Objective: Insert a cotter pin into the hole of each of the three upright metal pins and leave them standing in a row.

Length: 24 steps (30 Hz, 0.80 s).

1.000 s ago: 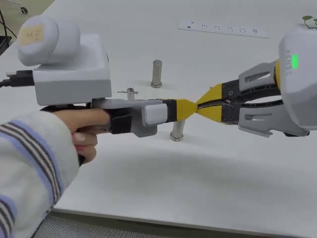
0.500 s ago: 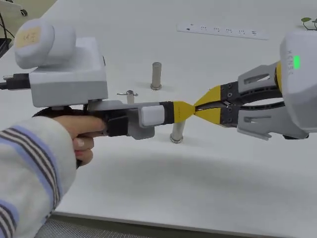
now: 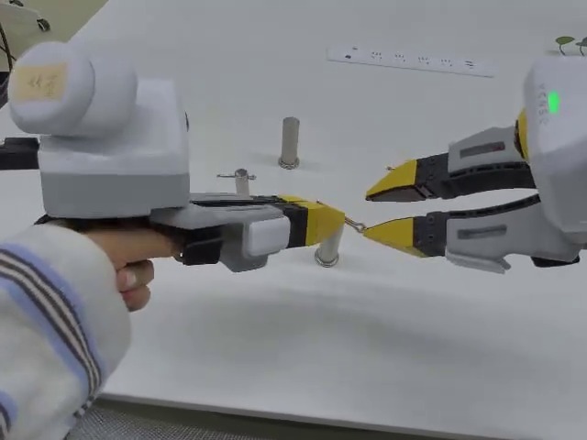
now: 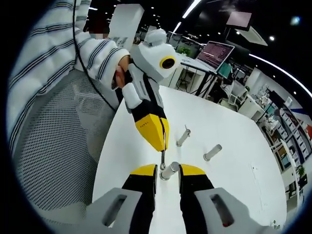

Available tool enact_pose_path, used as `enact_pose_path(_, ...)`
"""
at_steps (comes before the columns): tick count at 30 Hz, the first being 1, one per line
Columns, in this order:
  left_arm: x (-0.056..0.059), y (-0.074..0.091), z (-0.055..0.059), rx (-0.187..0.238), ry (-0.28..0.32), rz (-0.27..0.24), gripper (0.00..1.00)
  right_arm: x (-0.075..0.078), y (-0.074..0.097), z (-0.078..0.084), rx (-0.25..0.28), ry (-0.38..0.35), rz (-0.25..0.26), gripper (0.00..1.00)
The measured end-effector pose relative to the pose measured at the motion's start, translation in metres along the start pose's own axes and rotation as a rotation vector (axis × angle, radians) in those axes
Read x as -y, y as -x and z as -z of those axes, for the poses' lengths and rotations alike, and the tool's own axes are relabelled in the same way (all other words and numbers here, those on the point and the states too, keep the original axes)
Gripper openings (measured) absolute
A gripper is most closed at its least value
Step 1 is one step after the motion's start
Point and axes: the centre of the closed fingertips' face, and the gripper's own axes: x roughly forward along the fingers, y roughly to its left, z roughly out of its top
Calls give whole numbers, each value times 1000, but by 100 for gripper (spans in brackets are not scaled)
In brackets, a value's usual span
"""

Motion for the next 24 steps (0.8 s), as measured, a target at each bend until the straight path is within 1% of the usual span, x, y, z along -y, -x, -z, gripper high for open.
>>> enact_pose_path(2,2,2,0,6,-43,5,0,-2,-1,1,2,-25,-14,14)
enact_pose_path(4,4,3,-2,14,-106,15,0,-5,-2,3,-1,-60,-33,15)
enact_pose_path(5,6,3,-2,14,-121,18,0,-11,-2,4,3,-106,-61,16)
enact_pose_path(7,10,4,-2,18,-137,30,0,-10,-3,3,28,-149,-64,16)
enact_pose_path(10,19,6,-5,26,-204,61,0,-11,-4,1,38,-178,-68,16)
enact_pose_path(13,28,7,-7,28,-248,89,0,-14,-4,2,39,-198,-80,14)
enact_pose_path(14,29,7,-7,24,-250,96,0,-15,-5,2,40,-199,-85,12)
enact_pose_path(16,32,6,-4,9,-290,107,0,-18,-5,1,38,-201,-90,11)
enact_pose_path(17,33,5,-2,-4,-314,113,0,-21,-5,-1,37,-201,-94,11)
enact_pose_path(20,34,3,5,-42,-346,115,0,-25,-5,0,33,-204,-106,11)
enact_pose_path(23,36,2,7,-47,-378,123,0,-31,-5,0,35,-221,-129,9)
enact_pose_path(24,36,3,7,-47,-377,126,0,-33,-5,0,38,-229,-138,9)
